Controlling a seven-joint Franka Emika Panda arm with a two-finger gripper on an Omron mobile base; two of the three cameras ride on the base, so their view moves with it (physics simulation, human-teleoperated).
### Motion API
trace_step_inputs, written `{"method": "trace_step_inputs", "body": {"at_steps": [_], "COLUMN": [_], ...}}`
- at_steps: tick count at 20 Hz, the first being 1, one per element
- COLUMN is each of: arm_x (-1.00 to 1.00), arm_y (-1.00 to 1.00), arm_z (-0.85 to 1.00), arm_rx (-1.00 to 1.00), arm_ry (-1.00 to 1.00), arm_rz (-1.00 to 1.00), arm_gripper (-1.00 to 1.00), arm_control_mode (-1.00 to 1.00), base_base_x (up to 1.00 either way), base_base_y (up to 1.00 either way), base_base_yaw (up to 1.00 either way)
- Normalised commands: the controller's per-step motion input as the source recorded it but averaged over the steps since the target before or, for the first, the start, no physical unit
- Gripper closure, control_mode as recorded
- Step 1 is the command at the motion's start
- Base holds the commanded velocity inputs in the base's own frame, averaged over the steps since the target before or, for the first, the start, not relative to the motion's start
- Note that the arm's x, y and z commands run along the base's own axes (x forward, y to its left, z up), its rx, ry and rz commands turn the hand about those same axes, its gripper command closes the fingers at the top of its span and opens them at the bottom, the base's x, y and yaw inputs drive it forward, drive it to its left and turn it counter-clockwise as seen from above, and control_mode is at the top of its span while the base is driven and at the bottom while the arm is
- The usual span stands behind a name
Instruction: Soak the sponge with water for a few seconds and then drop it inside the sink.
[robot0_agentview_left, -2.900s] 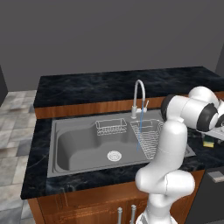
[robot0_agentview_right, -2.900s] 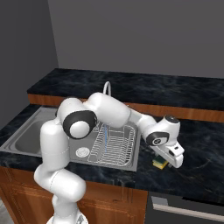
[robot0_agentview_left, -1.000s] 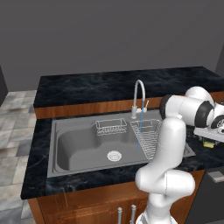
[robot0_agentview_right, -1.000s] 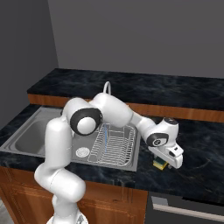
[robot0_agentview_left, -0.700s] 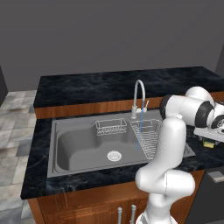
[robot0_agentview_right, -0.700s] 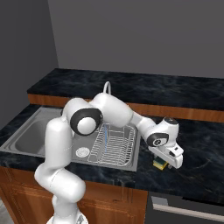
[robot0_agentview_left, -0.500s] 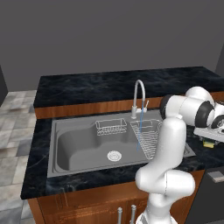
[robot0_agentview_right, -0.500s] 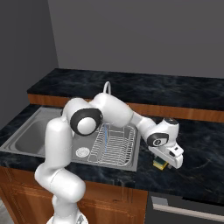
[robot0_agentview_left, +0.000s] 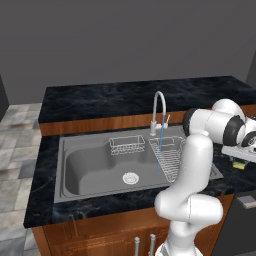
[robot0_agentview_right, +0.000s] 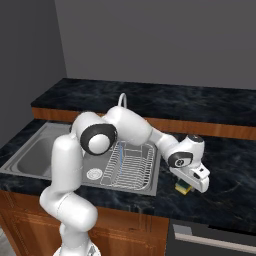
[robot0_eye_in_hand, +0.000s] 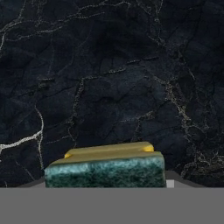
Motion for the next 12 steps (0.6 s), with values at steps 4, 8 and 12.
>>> {"method": "trace_step_inputs", "body": {"at_steps": [4, 8, 12], "arm_x": [0.0, 0.19, 0.27], "arm_y": [0.0, 0.02, 0.18], "arm_z": [0.0, 0.17, 0.38], "arm_rx": [0.0, 0.0, 0.0], "arm_ry": [0.0, 0.0, 0.0], "arm_rz": [0.0, 0.0, 0.0], "arm_gripper": [1.0, 1.0, 1.0], "arm_control_mode": [-1.0, -1.0, -1.0], "base_base_x": [0.0, 0.0, 0.0], "base_base_y": [0.0, 0.0, 0.0], "base_base_yaw": [0.0, 0.0, 0.0]}}
